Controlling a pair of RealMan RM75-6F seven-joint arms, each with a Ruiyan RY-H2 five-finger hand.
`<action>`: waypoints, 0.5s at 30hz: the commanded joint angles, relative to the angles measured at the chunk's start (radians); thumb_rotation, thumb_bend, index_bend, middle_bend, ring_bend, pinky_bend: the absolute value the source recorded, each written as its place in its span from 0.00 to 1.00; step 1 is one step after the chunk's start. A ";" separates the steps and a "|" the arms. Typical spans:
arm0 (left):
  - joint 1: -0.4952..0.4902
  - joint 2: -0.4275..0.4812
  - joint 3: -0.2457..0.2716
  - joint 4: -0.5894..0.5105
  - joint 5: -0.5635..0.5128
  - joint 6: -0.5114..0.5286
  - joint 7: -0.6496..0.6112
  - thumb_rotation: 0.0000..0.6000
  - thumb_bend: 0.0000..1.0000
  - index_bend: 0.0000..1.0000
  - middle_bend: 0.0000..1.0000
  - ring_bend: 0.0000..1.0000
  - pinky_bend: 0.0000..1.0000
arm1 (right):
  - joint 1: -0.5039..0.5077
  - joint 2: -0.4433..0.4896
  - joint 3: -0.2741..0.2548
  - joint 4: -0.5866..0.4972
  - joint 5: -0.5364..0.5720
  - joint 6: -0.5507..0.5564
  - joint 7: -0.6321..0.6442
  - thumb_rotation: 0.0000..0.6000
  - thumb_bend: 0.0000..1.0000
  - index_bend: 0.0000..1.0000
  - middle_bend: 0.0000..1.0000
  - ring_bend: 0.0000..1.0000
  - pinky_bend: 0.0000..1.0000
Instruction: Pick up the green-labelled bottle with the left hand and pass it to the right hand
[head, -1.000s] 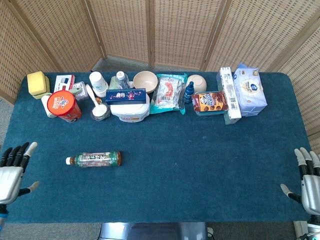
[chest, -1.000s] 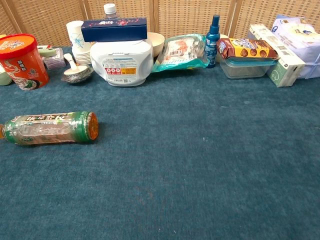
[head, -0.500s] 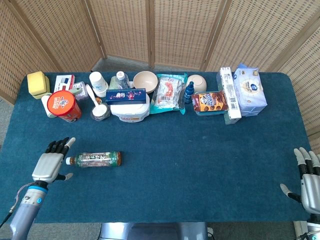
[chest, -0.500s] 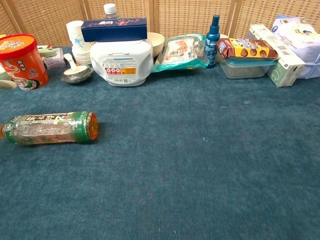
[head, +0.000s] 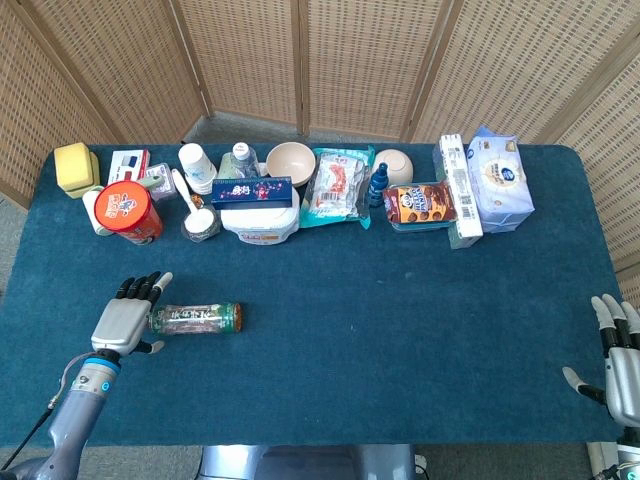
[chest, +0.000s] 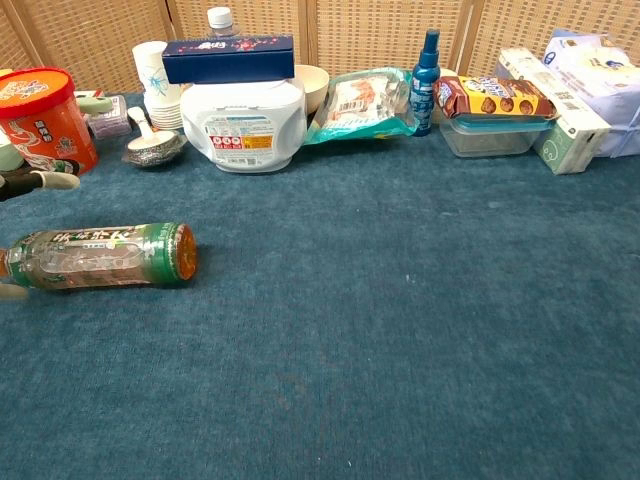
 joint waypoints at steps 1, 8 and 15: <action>-0.018 -0.014 0.004 0.001 -0.020 -0.006 0.028 1.00 0.00 0.02 0.00 0.00 0.09 | 0.000 0.000 0.000 0.000 0.001 0.000 0.001 1.00 0.00 0.00 0.00 0.00 0.00; -0.049 -0.067 0.021 0.024 -0.069 0.030 0.125 1.00 0.00 0.24 0.15 0.15 0.31 | -0.002 0.003 0.002 0.001 0.002 0.004 0.016 1.00 0.00 0.00 0.00 0.00 0.00; -0.064 -0.120 0.028 0.065 -0.066 0.089 0.176 1.00 0.00 0.47 0.41 0.41 0.53 | -0.003 0.004 0.001 0.005 -0.004 0.006 0.032 1.00 0.00 0.00 0.00 0.00 0.00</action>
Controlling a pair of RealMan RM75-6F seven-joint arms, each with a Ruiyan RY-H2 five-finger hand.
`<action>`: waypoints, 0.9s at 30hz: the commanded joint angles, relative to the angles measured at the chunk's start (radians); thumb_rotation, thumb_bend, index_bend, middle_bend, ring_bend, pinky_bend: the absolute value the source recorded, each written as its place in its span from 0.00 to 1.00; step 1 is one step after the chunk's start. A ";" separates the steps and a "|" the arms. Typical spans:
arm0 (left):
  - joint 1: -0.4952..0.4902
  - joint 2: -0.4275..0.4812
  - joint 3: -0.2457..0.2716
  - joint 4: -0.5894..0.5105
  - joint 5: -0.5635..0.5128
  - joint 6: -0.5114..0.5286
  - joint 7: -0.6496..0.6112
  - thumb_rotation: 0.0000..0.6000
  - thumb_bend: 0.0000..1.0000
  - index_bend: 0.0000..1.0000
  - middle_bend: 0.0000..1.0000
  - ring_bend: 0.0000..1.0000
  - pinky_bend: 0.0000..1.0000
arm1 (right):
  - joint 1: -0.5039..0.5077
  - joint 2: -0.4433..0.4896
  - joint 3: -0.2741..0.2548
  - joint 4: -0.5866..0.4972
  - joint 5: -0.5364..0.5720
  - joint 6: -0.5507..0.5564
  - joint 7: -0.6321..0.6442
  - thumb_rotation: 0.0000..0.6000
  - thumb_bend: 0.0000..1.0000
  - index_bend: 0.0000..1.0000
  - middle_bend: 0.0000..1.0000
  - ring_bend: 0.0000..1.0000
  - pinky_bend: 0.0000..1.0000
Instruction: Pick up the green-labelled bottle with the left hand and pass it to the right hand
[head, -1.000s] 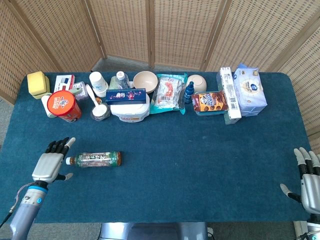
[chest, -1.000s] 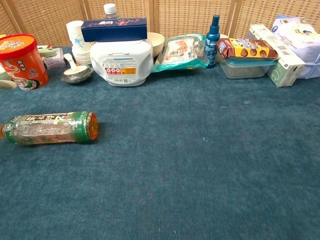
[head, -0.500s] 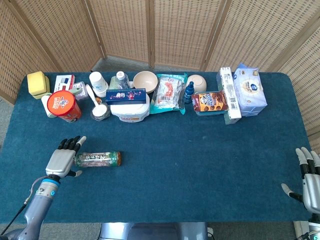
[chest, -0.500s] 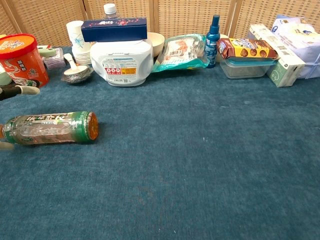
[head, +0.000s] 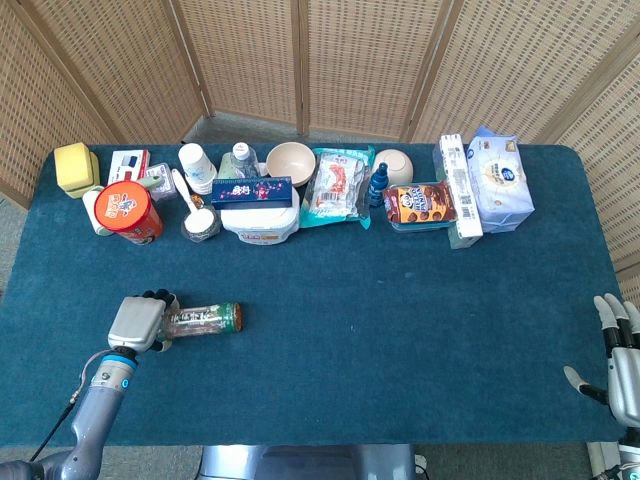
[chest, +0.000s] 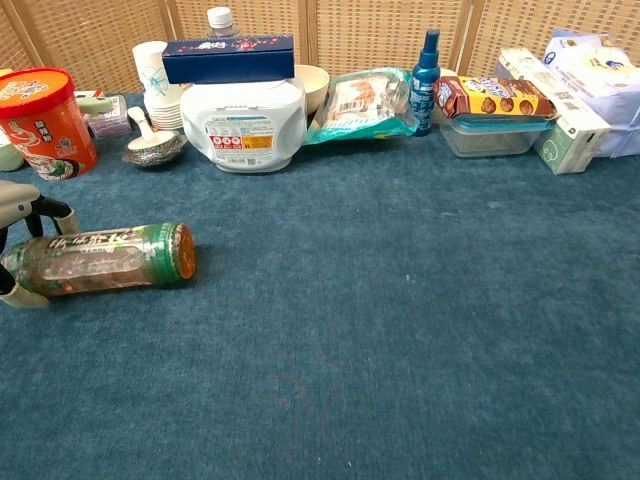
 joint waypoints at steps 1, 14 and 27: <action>-0.004 -0.020 0.002 0.016 0.009 0.024 -0.005 1.00 0.00 0.49 0.44 0.43 0.54 | -0.001 0.000 0.000 0.003 -0.001 0.001 0.006 1.00 0.00 0.00 0.00 0.00 0.00; 0.020 0.017 0.016 -0.012 0.125 0.089 -0.117 1.00 0.00 0.55 0.50 0.48 0.56 | 0.004 -0.003 -0.005 0.002 0.004 -0.015 0.001 1.00 0.00 0.00 0.00 0.00 0.00; 0.017 0.129 -0.003 -0.172 0.213 0.125 -0.158 1.00 0.00 0.57 0.51 0.49 0.56 | 0.026 -0.006 -0.027 0.001 -0.020 -0.067 0.006 1.00 0.00 0.00 0.00 0.00 0.00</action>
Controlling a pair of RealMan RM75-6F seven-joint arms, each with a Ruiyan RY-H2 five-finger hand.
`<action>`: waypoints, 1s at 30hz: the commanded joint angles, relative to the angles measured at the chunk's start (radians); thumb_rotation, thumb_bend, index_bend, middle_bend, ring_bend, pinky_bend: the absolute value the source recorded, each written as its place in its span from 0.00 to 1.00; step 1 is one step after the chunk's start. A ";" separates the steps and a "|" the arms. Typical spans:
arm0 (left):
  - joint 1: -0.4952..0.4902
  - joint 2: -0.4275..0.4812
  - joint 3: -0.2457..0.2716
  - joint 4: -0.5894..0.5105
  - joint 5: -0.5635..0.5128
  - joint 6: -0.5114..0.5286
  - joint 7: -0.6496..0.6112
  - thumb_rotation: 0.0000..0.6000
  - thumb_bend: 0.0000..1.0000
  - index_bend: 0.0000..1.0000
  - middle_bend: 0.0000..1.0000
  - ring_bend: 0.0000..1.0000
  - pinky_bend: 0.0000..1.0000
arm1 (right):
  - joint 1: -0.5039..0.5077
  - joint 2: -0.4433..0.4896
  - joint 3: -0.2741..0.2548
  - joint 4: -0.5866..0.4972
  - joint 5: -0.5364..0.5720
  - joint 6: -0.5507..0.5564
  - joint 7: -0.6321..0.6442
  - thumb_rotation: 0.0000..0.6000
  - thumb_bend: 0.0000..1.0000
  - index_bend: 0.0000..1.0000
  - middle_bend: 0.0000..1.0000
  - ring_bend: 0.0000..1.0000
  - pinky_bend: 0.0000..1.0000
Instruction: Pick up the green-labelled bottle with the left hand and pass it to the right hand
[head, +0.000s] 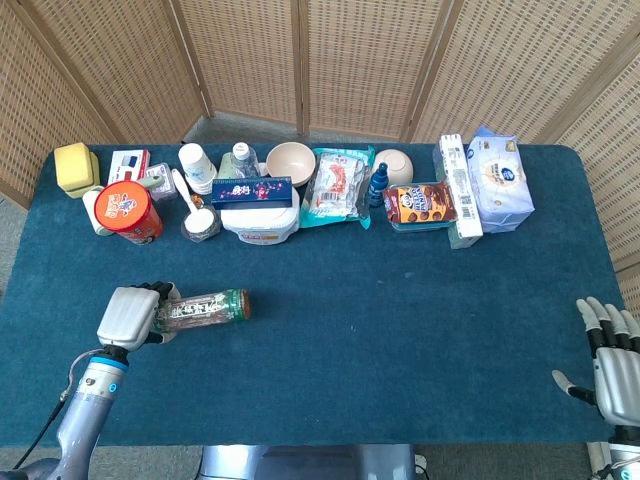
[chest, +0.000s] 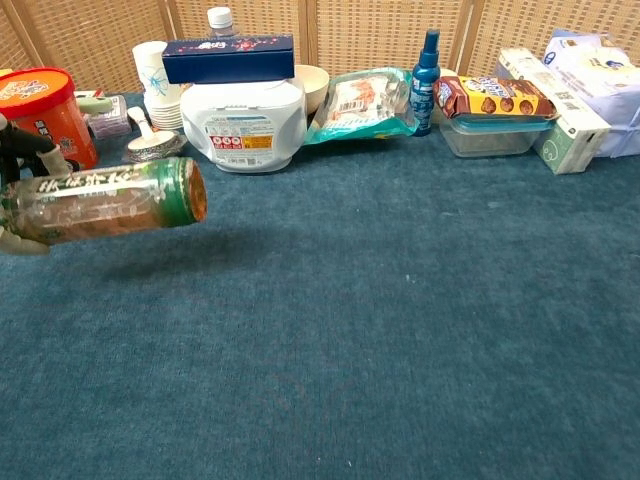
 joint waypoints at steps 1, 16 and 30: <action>-0.011 0.041 -0.009 -0.054 0.013 -0.005 0.012 1.00 0.00 0.57 0.51 0.49 0.56 | 0.007 -0.005 -0.007 0.004 -0.015 -0.009 -0.001 1.00 0.00 0.00 0.00 0.00 0.00; -0.207 0.095 -0.110 -0.245 -0.183 -0.153 0.209 1.00 0.00 0.57 0.51 0.49 0.56 | 0.101 -0.052 -0.011 -0.151 -0.045 -0.126 -0.188 1.00 0.00 0.00 0.00 0.00 0.00; -0.372 -0.116 -0.129 -0.212 -0.374 -0.127 0.305 1.00 0.00 0.57 0.51 0.49 0.56 | 0.178 -0.092 0.004 -0.337 0.043 -0.202 -0.491 1.00 0.00 0.00 0.00 0.00 0.00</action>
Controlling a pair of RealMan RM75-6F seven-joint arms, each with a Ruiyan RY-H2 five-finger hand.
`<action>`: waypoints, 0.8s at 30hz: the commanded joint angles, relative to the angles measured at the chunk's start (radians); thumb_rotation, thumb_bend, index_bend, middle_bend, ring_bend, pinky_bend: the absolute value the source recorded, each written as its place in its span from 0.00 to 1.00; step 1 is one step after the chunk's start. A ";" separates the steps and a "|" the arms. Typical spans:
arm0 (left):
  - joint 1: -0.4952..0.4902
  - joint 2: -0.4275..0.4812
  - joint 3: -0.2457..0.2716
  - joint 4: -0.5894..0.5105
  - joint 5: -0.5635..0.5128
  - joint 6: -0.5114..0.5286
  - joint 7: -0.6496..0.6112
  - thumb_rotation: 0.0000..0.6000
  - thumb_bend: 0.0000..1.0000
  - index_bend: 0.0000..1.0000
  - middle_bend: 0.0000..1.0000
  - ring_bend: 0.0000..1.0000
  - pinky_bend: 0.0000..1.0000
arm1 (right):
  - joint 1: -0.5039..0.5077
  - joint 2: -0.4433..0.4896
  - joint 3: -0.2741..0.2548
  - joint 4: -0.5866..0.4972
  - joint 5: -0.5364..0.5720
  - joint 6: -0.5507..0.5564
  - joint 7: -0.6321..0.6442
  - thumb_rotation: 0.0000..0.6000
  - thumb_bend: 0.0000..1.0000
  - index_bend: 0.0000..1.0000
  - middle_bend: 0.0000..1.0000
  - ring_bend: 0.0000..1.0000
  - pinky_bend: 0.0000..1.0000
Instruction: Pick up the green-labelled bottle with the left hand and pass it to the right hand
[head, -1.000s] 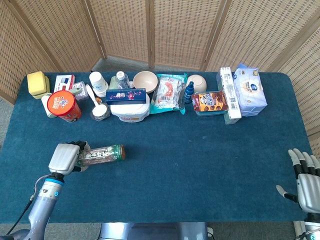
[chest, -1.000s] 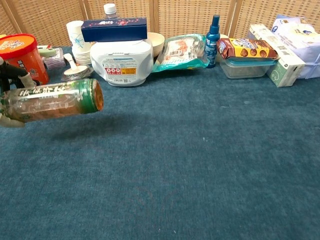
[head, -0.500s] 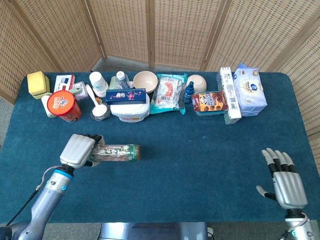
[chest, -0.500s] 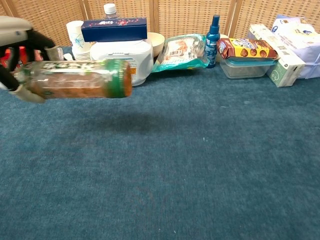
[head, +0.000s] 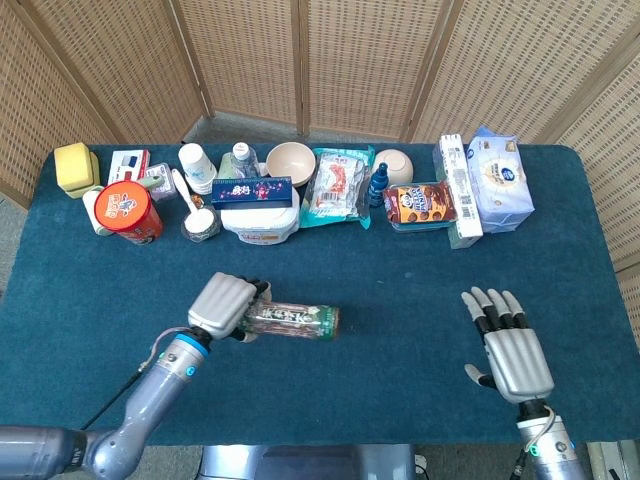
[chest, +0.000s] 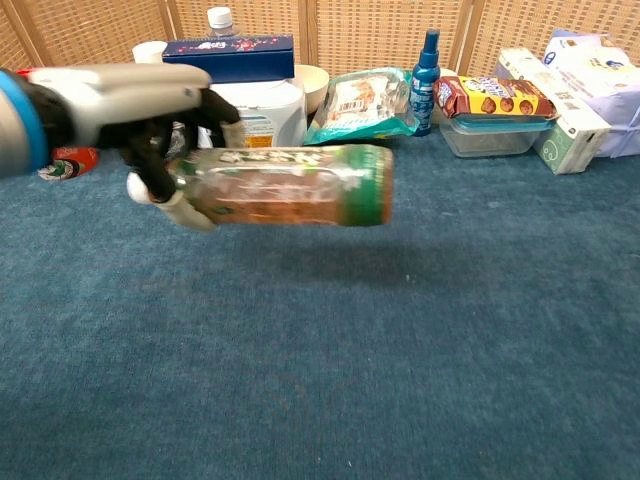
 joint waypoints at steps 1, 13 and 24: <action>-0.032 -0.040 -0.004 0.007 -0.033 0.025 0.023 1.00 0.00 0.57 0.51 0.49 0.56 | 0.023 -0.013 0.002 -0.045 0.045 -0.024 -0.066 1.00 0.00 0.00 0.00 0.00 0.00; -0.127 -0.127 -0.041 0.014 -0.136 0.081 0.064 1.00 0.00 0.57 0.51 0.49 0.56 | 0.081 -0.072 -0.010 -0.154 0.174 -0.055 -0.259 1.00 0.00 0.00 0.00 0.00 0.00; -0.201 -0.176 -0.067 0.037 -0.237 0.102 0.079 1.00 0.00 0.57 0.51 0.49 0.56 | 0.147 -0.153 0.011 -0.161 0.306 -0.027 -0.413 1.00 0.00 0.00 0.00 0.00 0.00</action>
